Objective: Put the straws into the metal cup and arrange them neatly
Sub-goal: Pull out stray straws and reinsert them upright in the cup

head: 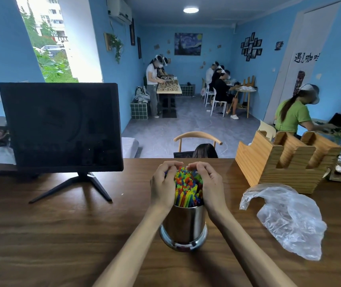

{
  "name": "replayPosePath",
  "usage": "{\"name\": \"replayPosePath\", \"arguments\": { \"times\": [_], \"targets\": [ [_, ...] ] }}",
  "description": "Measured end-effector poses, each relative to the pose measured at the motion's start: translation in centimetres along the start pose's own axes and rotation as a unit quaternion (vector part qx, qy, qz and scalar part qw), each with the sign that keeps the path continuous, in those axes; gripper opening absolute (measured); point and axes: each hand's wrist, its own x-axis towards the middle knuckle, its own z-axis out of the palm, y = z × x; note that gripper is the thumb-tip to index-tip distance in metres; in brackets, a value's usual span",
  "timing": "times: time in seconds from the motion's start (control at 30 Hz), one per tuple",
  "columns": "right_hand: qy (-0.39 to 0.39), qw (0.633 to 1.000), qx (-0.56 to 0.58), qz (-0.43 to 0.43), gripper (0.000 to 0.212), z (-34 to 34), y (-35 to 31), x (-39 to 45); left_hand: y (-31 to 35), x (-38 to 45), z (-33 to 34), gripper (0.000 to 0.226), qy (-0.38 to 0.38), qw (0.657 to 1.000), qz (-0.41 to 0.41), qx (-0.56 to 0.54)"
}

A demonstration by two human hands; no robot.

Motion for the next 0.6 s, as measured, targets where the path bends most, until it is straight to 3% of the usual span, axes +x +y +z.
{"name": "replayPosePath", "arguments": {
  "times": [0.13, 0.43, 0.6],
  "targets": [
    [-0.013, 0.999, 0.001, -0.03, 0.039, -0.1, 0.5, -0.2, -0.1, -0.1, 0.0, 0.023, 0.01, 1.0, 0.009, -0.019],
    [-0.078, 0.968, -0.205, -0.122, 0.063, -0.7, -0.3, -0.4, 1.6, 0.7, -0.1, 0.026, -0.034, 0.997, -0.012, -0.065],
    [-0.061, 0.952, -0.28, -0.107, 0.046, 0.3, -1.0, 0.1, 1.5, 0.6, 0.1, 0.021, -0.018, 0.999, -0.024, -0.045]
  ]
}}
